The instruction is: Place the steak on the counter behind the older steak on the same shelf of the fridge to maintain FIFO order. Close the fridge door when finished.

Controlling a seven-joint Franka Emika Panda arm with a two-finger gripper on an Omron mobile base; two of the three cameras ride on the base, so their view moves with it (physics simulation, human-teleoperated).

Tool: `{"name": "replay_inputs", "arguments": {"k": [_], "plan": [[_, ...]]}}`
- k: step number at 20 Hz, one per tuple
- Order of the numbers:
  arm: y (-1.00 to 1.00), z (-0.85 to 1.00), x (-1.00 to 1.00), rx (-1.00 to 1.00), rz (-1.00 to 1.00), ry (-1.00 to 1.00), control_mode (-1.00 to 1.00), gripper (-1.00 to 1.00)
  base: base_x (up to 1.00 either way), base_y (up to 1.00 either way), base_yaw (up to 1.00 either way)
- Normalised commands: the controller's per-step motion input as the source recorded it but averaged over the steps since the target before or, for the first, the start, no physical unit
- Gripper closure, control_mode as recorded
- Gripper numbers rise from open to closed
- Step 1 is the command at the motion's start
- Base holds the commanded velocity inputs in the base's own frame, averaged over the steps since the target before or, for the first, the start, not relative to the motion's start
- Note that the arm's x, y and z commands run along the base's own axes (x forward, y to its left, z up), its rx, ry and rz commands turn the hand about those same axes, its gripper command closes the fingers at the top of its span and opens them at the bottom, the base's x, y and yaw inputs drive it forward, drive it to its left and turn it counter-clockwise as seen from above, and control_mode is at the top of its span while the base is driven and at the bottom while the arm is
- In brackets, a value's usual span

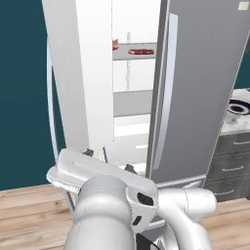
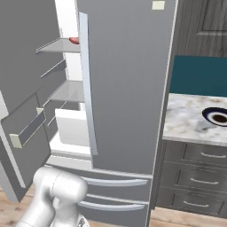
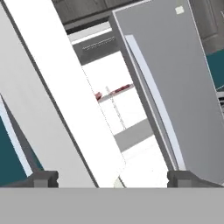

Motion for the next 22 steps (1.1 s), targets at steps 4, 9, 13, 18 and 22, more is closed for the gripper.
{"name": "replay_inputs", "arguments": {"k": [4,9,13,18,22], "plan": [[1.00,-0.46,0.77,-0.03,-0.23,0.00,-1.00,-1.00,0.00,0.00,0.00],[0.87,-0.34,0.89,0.00,-0.21,0.00,-1.00,-1.00,0.00,0.00,0.00],[0.79,-0.32,0.98,0.00,-0.14,0.00,-1.00,-1.00,0.00,0.00,0.00],[0.78,-0.33,0.95,0.00,-0.10,0.00,-1.00,-1.00,0.00,0.00,0.00],[0.22,-0.22,0.75,0.00,-0.04,0.03,-1.00,-1.00,0.00,0.00,0.00]]}}
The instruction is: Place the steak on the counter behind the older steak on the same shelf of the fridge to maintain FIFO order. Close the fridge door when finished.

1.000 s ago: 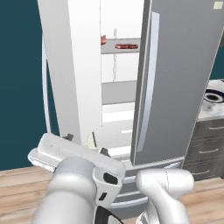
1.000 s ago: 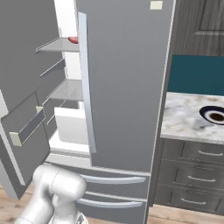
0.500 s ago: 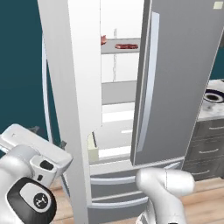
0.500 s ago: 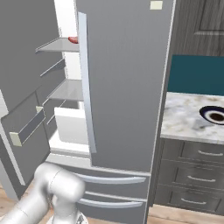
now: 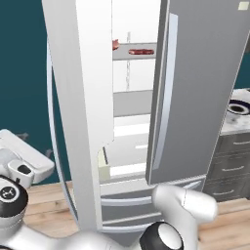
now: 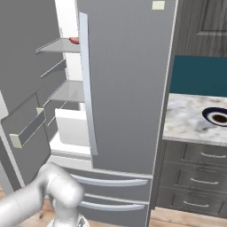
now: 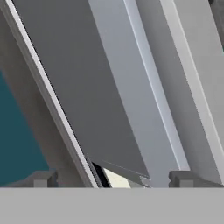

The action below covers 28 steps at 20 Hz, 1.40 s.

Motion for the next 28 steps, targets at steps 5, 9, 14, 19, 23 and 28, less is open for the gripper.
{"name": "replay_inputs", "arguments": {"k": [5,9,14,19,23,28], "plan": [[-0.38,-0.08,0.50,0.03,0.00,0.06,-1.00,-1.00,0.00,0.00,0.00],[-0.94,-0.01,0.28,0.08,0.00,0.02,-1.00,-1.00,0.00,0.00,0.00],[-1.00,0.00,0.04,0.13,0.00,0.00,-1.00,-1.00,0.00,0.00,0.00],[-1.00,0.00,0.08,0.16,0.01,0.00,-1.00,-1.00,0.00,0.00,0.00],[-1.00,0.00,0.16,0.17,0.02,0.00,-1.00,-1.00,0.00,0.00,0.00],[-1.00,0.00,0.33,0.16,0.07,0.00,-1.00,-1.00,0.00,0.00,0.00]]}}
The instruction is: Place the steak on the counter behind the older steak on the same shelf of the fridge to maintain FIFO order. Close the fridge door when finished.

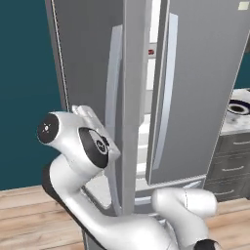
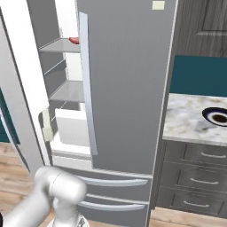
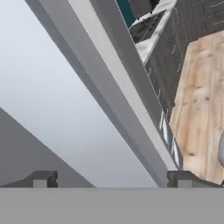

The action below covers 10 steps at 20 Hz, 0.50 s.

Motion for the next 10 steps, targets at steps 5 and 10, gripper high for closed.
{"name": "replay_inputs", "arguments": {"k": [5,10], "plan": [[-1.00,0.00,0.46,0.16,0.10,0.00,-1.00,-1.00,0.00,0.00,0.00],[-1.00,0.00,0.58,0.16,0.12,0.00,-1.00,-1.00,0.00,0.00,0.00]]}}
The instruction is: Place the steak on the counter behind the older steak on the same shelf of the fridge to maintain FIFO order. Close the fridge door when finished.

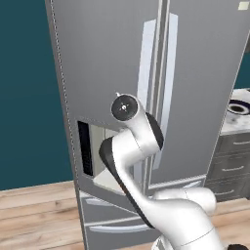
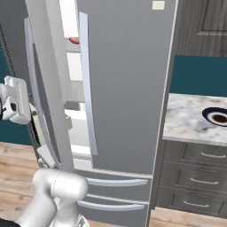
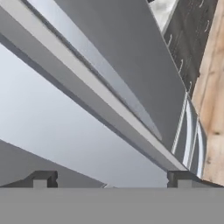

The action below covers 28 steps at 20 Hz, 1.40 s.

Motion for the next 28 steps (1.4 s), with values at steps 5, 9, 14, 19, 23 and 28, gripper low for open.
{"name": "replay_inputs", "arguments": {"k": [5,9,14,19,23,28], "plan": [[-0.89,0.00,0.59,0.15,0.11,-0.05,-1.00,-1.00,0.00,0.00,0.00],[-0.71,0.01,0.60,0.13,0.10,-0.11,-1.00,-1.00,0.00,0.00,0.00],[-0.37,0.12,0.65,0.10,0.02,-0.10,-1.00,-1.00,0.00,0.00,0.00],[-0.14,0.12,0.64,0.07,0.00,-0.06,-1.00,-1.00,0.00,0.00,0.00],[-0.08,0.01,0.65,0.06,0.00,-0.02,-1.00,-1.00,0.00,0.00,0.00],[-0.05,0.00,0.66,0.06,0.00,-0.02,-1.00,-1.00,0.00,0.00,0.00]]}}
